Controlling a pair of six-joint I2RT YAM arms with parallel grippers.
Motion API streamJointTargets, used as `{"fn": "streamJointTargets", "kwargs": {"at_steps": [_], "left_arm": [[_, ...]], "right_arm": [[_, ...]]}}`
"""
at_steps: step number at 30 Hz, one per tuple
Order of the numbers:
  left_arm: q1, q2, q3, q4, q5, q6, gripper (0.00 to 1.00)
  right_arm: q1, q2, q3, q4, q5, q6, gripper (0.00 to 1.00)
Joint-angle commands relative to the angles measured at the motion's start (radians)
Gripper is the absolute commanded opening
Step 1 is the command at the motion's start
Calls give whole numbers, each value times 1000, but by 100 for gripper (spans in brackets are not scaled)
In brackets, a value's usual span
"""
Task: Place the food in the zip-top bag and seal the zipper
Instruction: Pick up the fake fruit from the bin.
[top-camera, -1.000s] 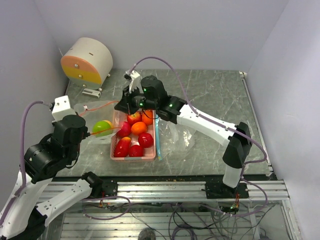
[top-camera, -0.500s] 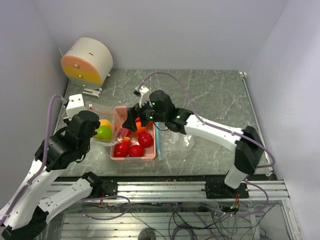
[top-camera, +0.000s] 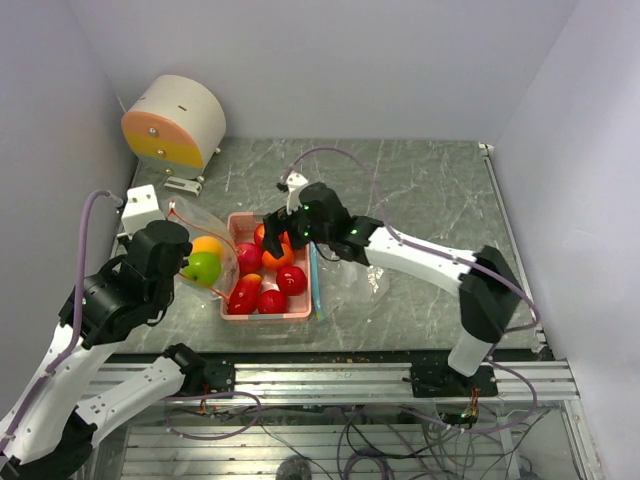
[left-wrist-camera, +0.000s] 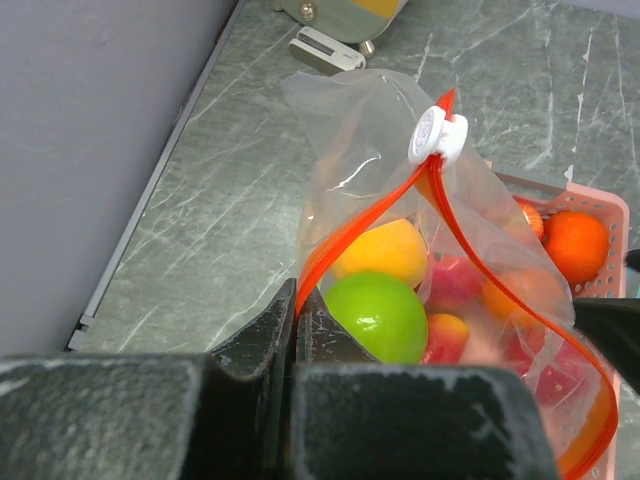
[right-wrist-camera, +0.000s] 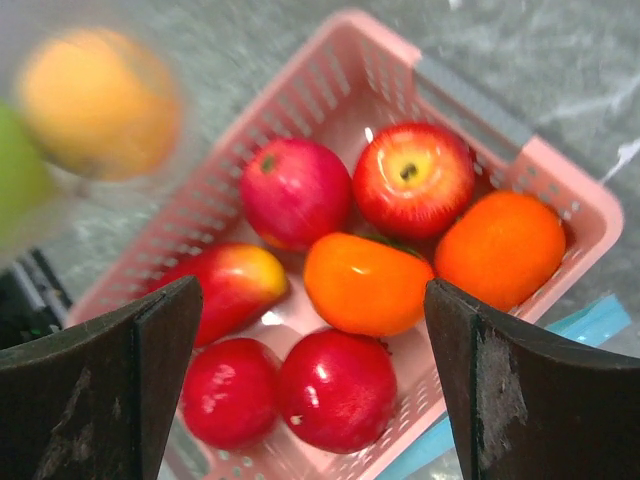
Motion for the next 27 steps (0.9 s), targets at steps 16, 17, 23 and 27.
{"fn": "streamJointTargets", "kwargs": {"at_steps": [16,17,23,27], "left_arm": [[4,-32,19,33,-9,33,7],[5,-33,21,31,-8,33,7],[4,-49,25,27,-1,30,7],[4,-51,28,23,1,28,7]], "right_arm": [[63,320,166,-169,165,-44,92],[70,323,169,-175,188,-47,92],[96,398,189,-193,273,-44,92],[97,396,179,-177,306,-34,81]]}}
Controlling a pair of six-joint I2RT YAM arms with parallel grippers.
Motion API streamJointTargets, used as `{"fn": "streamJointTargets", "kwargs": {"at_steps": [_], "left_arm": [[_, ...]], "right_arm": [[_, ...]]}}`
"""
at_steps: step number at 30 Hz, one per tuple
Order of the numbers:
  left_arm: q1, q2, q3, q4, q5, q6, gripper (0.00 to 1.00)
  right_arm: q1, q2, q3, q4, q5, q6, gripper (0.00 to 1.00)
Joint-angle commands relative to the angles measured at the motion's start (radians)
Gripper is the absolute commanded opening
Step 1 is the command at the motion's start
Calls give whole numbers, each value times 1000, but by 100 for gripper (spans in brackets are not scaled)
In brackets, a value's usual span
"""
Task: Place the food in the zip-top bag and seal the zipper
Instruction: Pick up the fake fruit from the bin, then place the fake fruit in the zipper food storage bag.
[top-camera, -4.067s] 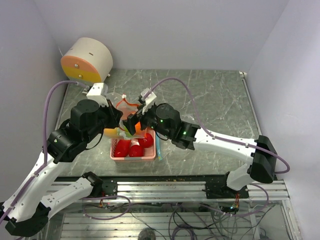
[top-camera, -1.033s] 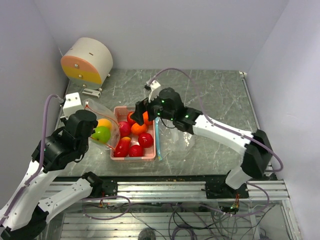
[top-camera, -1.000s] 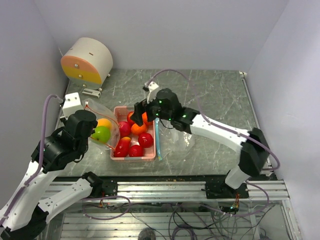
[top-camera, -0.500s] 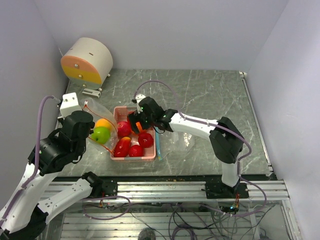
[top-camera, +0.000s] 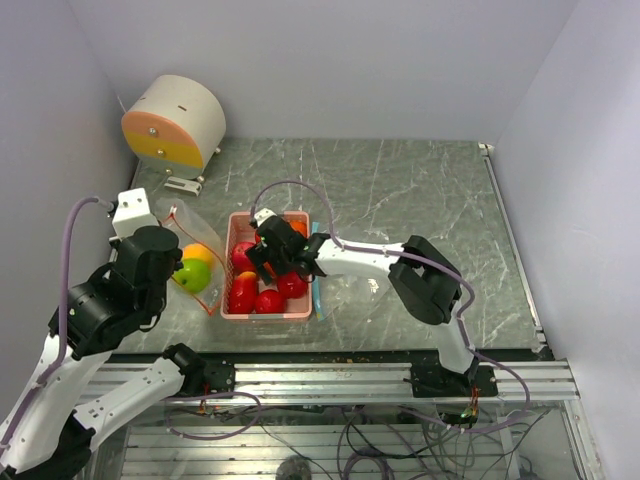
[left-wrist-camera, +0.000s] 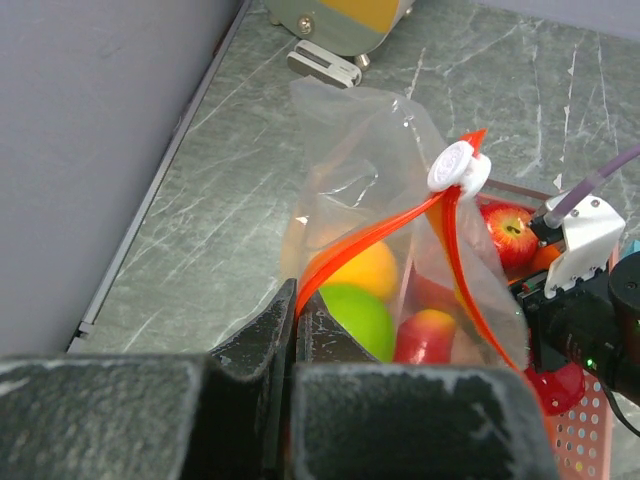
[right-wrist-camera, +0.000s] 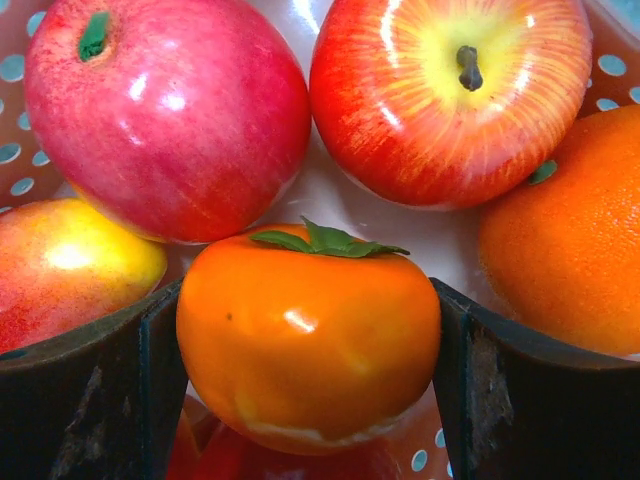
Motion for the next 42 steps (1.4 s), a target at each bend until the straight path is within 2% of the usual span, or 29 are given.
{"fn": "streamJointTargets", "kwargs": {"at_steps": [1,5,8,18,24,26,30,32,42], "left_arm": [[4,-10,18,16,-1,4,7],[4,-4,22,24,5,5,7],[4,6,20,38,19,10,7],[4,40,-70,132,77,10,7],[4,86,-122,208,128,10,7],[4,99,-122,217,135,10,7],[4,111,-122,231,143,18,7],[4,113,-123,232,146,17,7],[4,100,-122,216,166,20,7]], "right_arm": [[-4,-1,14,-8,85,4,76],[-4,-71,-3,4,95,5,60],[-4,-166,-51,47,72,1,55],[-18,-494,-235,208,-175,-26,54],[-33,-678,-365,342,-437,-43,53],[-33,-715,-395,396,-570,-47,53],[-32,-702,-415,522,-798,-5,53],[-27,-664,-408,575,-864,18,53],[-11,-462,-282,641,-866,62,52]]}}
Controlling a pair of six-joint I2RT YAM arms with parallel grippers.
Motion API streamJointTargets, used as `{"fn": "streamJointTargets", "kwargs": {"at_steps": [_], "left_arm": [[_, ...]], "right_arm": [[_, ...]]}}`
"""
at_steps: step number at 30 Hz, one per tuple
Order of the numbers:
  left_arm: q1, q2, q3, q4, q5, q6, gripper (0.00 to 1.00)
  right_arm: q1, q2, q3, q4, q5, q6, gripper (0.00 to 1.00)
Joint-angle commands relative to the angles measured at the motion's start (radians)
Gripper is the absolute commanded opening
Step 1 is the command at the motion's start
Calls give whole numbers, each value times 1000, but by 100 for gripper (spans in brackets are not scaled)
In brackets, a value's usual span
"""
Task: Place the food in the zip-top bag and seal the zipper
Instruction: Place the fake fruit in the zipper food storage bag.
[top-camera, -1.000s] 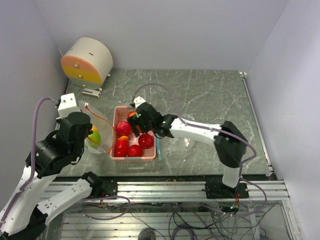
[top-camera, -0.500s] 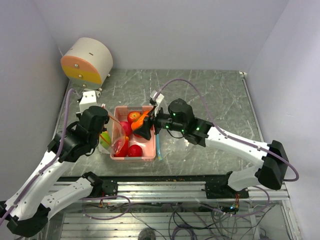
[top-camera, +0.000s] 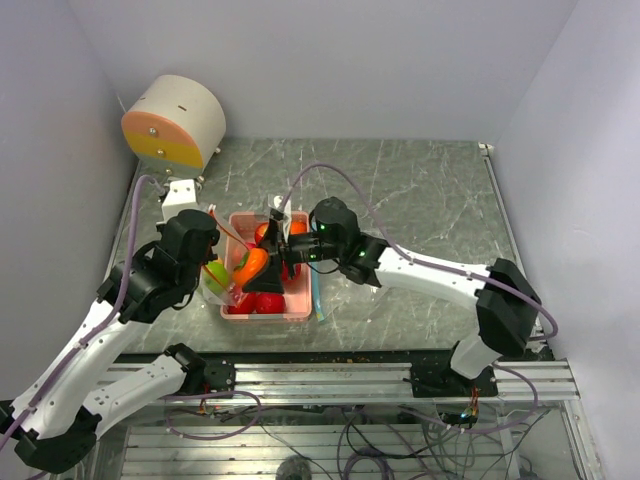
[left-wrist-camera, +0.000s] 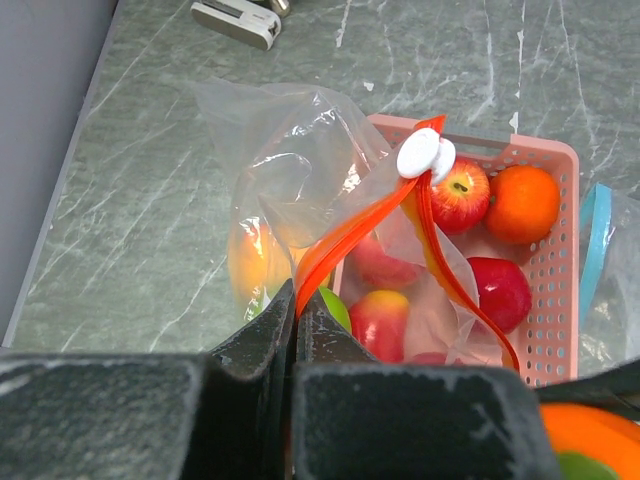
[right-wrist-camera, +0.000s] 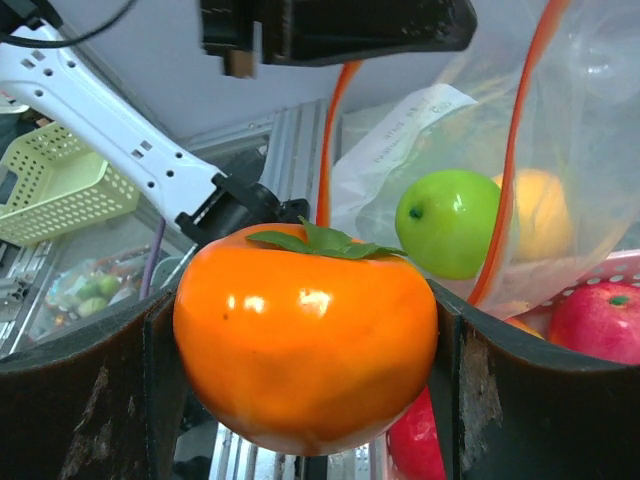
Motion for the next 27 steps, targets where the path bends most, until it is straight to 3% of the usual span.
{"fn": "streamJointTargets", "kwargs": {"at_steps": [1,6,13,18,21,25,27], "left_arm": [[4,-17,2,26,18,12,7],[4,-21,-5,35,49,12,7],[4,-26,-13,59,116,4,7],[4,-38,-4,55,127,1,7],[4,-43,-3,55,129,1,7],[4,-46,-9,55,134,-4,7],[4,-49,-15,55,134,-8,7]], "right_arm": [[9,48,64,67,-12,25,52],[13,108,135,6,114,37,48],[57,189,280,-204,472,20,48],[65,223,304,-226,542,34,52],[74,241,325,-231,534,33,63],[90,251,335,-222,540,26,99],[92,245,332,-218,536,20,100]]}}
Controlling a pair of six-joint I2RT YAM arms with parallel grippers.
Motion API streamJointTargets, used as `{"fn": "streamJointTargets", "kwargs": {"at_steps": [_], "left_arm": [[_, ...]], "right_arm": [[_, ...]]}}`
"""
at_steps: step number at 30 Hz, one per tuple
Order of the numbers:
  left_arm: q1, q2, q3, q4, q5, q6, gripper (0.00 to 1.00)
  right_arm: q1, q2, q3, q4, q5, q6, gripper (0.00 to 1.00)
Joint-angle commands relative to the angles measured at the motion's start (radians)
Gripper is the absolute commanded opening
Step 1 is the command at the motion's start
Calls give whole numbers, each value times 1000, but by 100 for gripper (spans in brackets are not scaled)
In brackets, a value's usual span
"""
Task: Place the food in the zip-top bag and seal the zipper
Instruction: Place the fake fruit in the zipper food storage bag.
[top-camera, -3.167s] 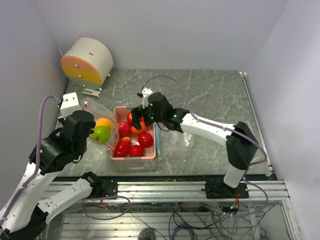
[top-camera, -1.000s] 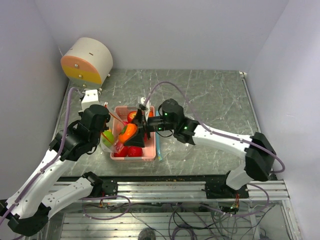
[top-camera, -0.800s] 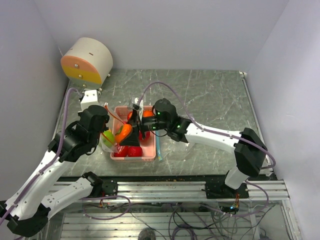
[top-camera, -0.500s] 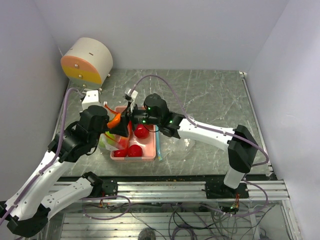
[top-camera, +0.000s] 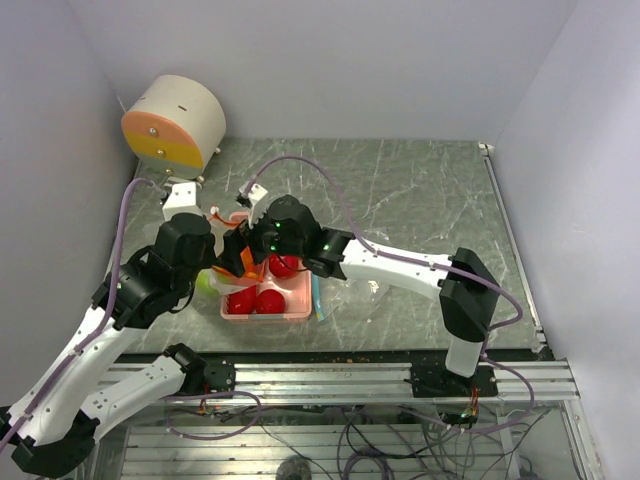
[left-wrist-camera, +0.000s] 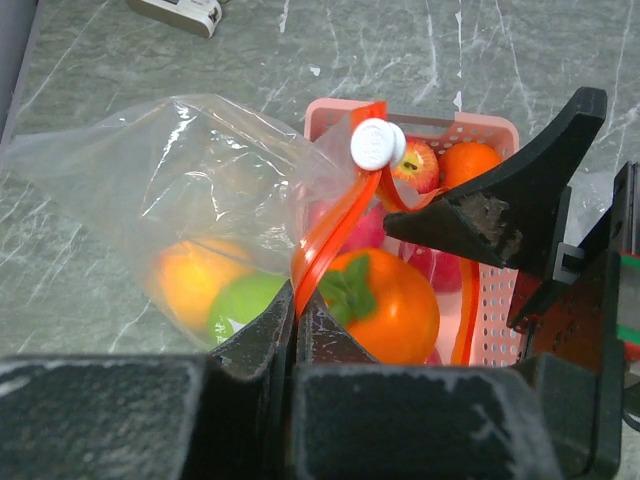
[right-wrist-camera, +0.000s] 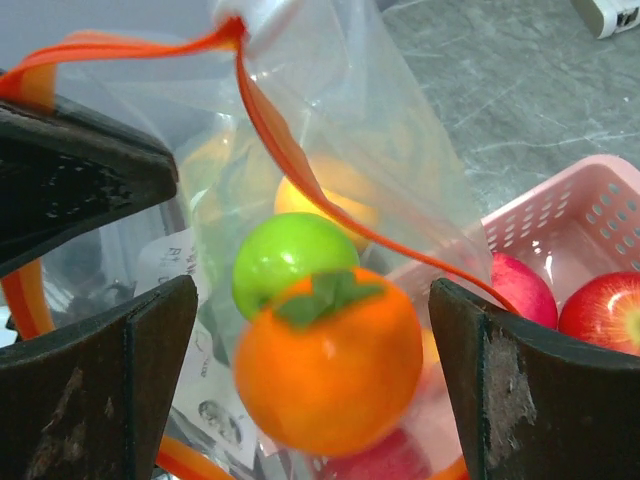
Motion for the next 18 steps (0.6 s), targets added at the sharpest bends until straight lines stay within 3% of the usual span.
{"fn": "streamJointTargets", "kwargs": {"at_steps": [1,8,14,18], "left_arm": [[4,-13,-7,35,17,-6,7],[5,-15,-23,25,-25,-8,7],[5,-13,-35,9,-81,-5,7],[4,-8,-29,0,-88,-5,7]], "right_arm": [[15,-4,29,14,19,-17,100],[19,-95,-41,18,2,-47,100],[21,-283,-198,40,18,-67,100],[21,-399,-289,39,118,-60,100]]}}
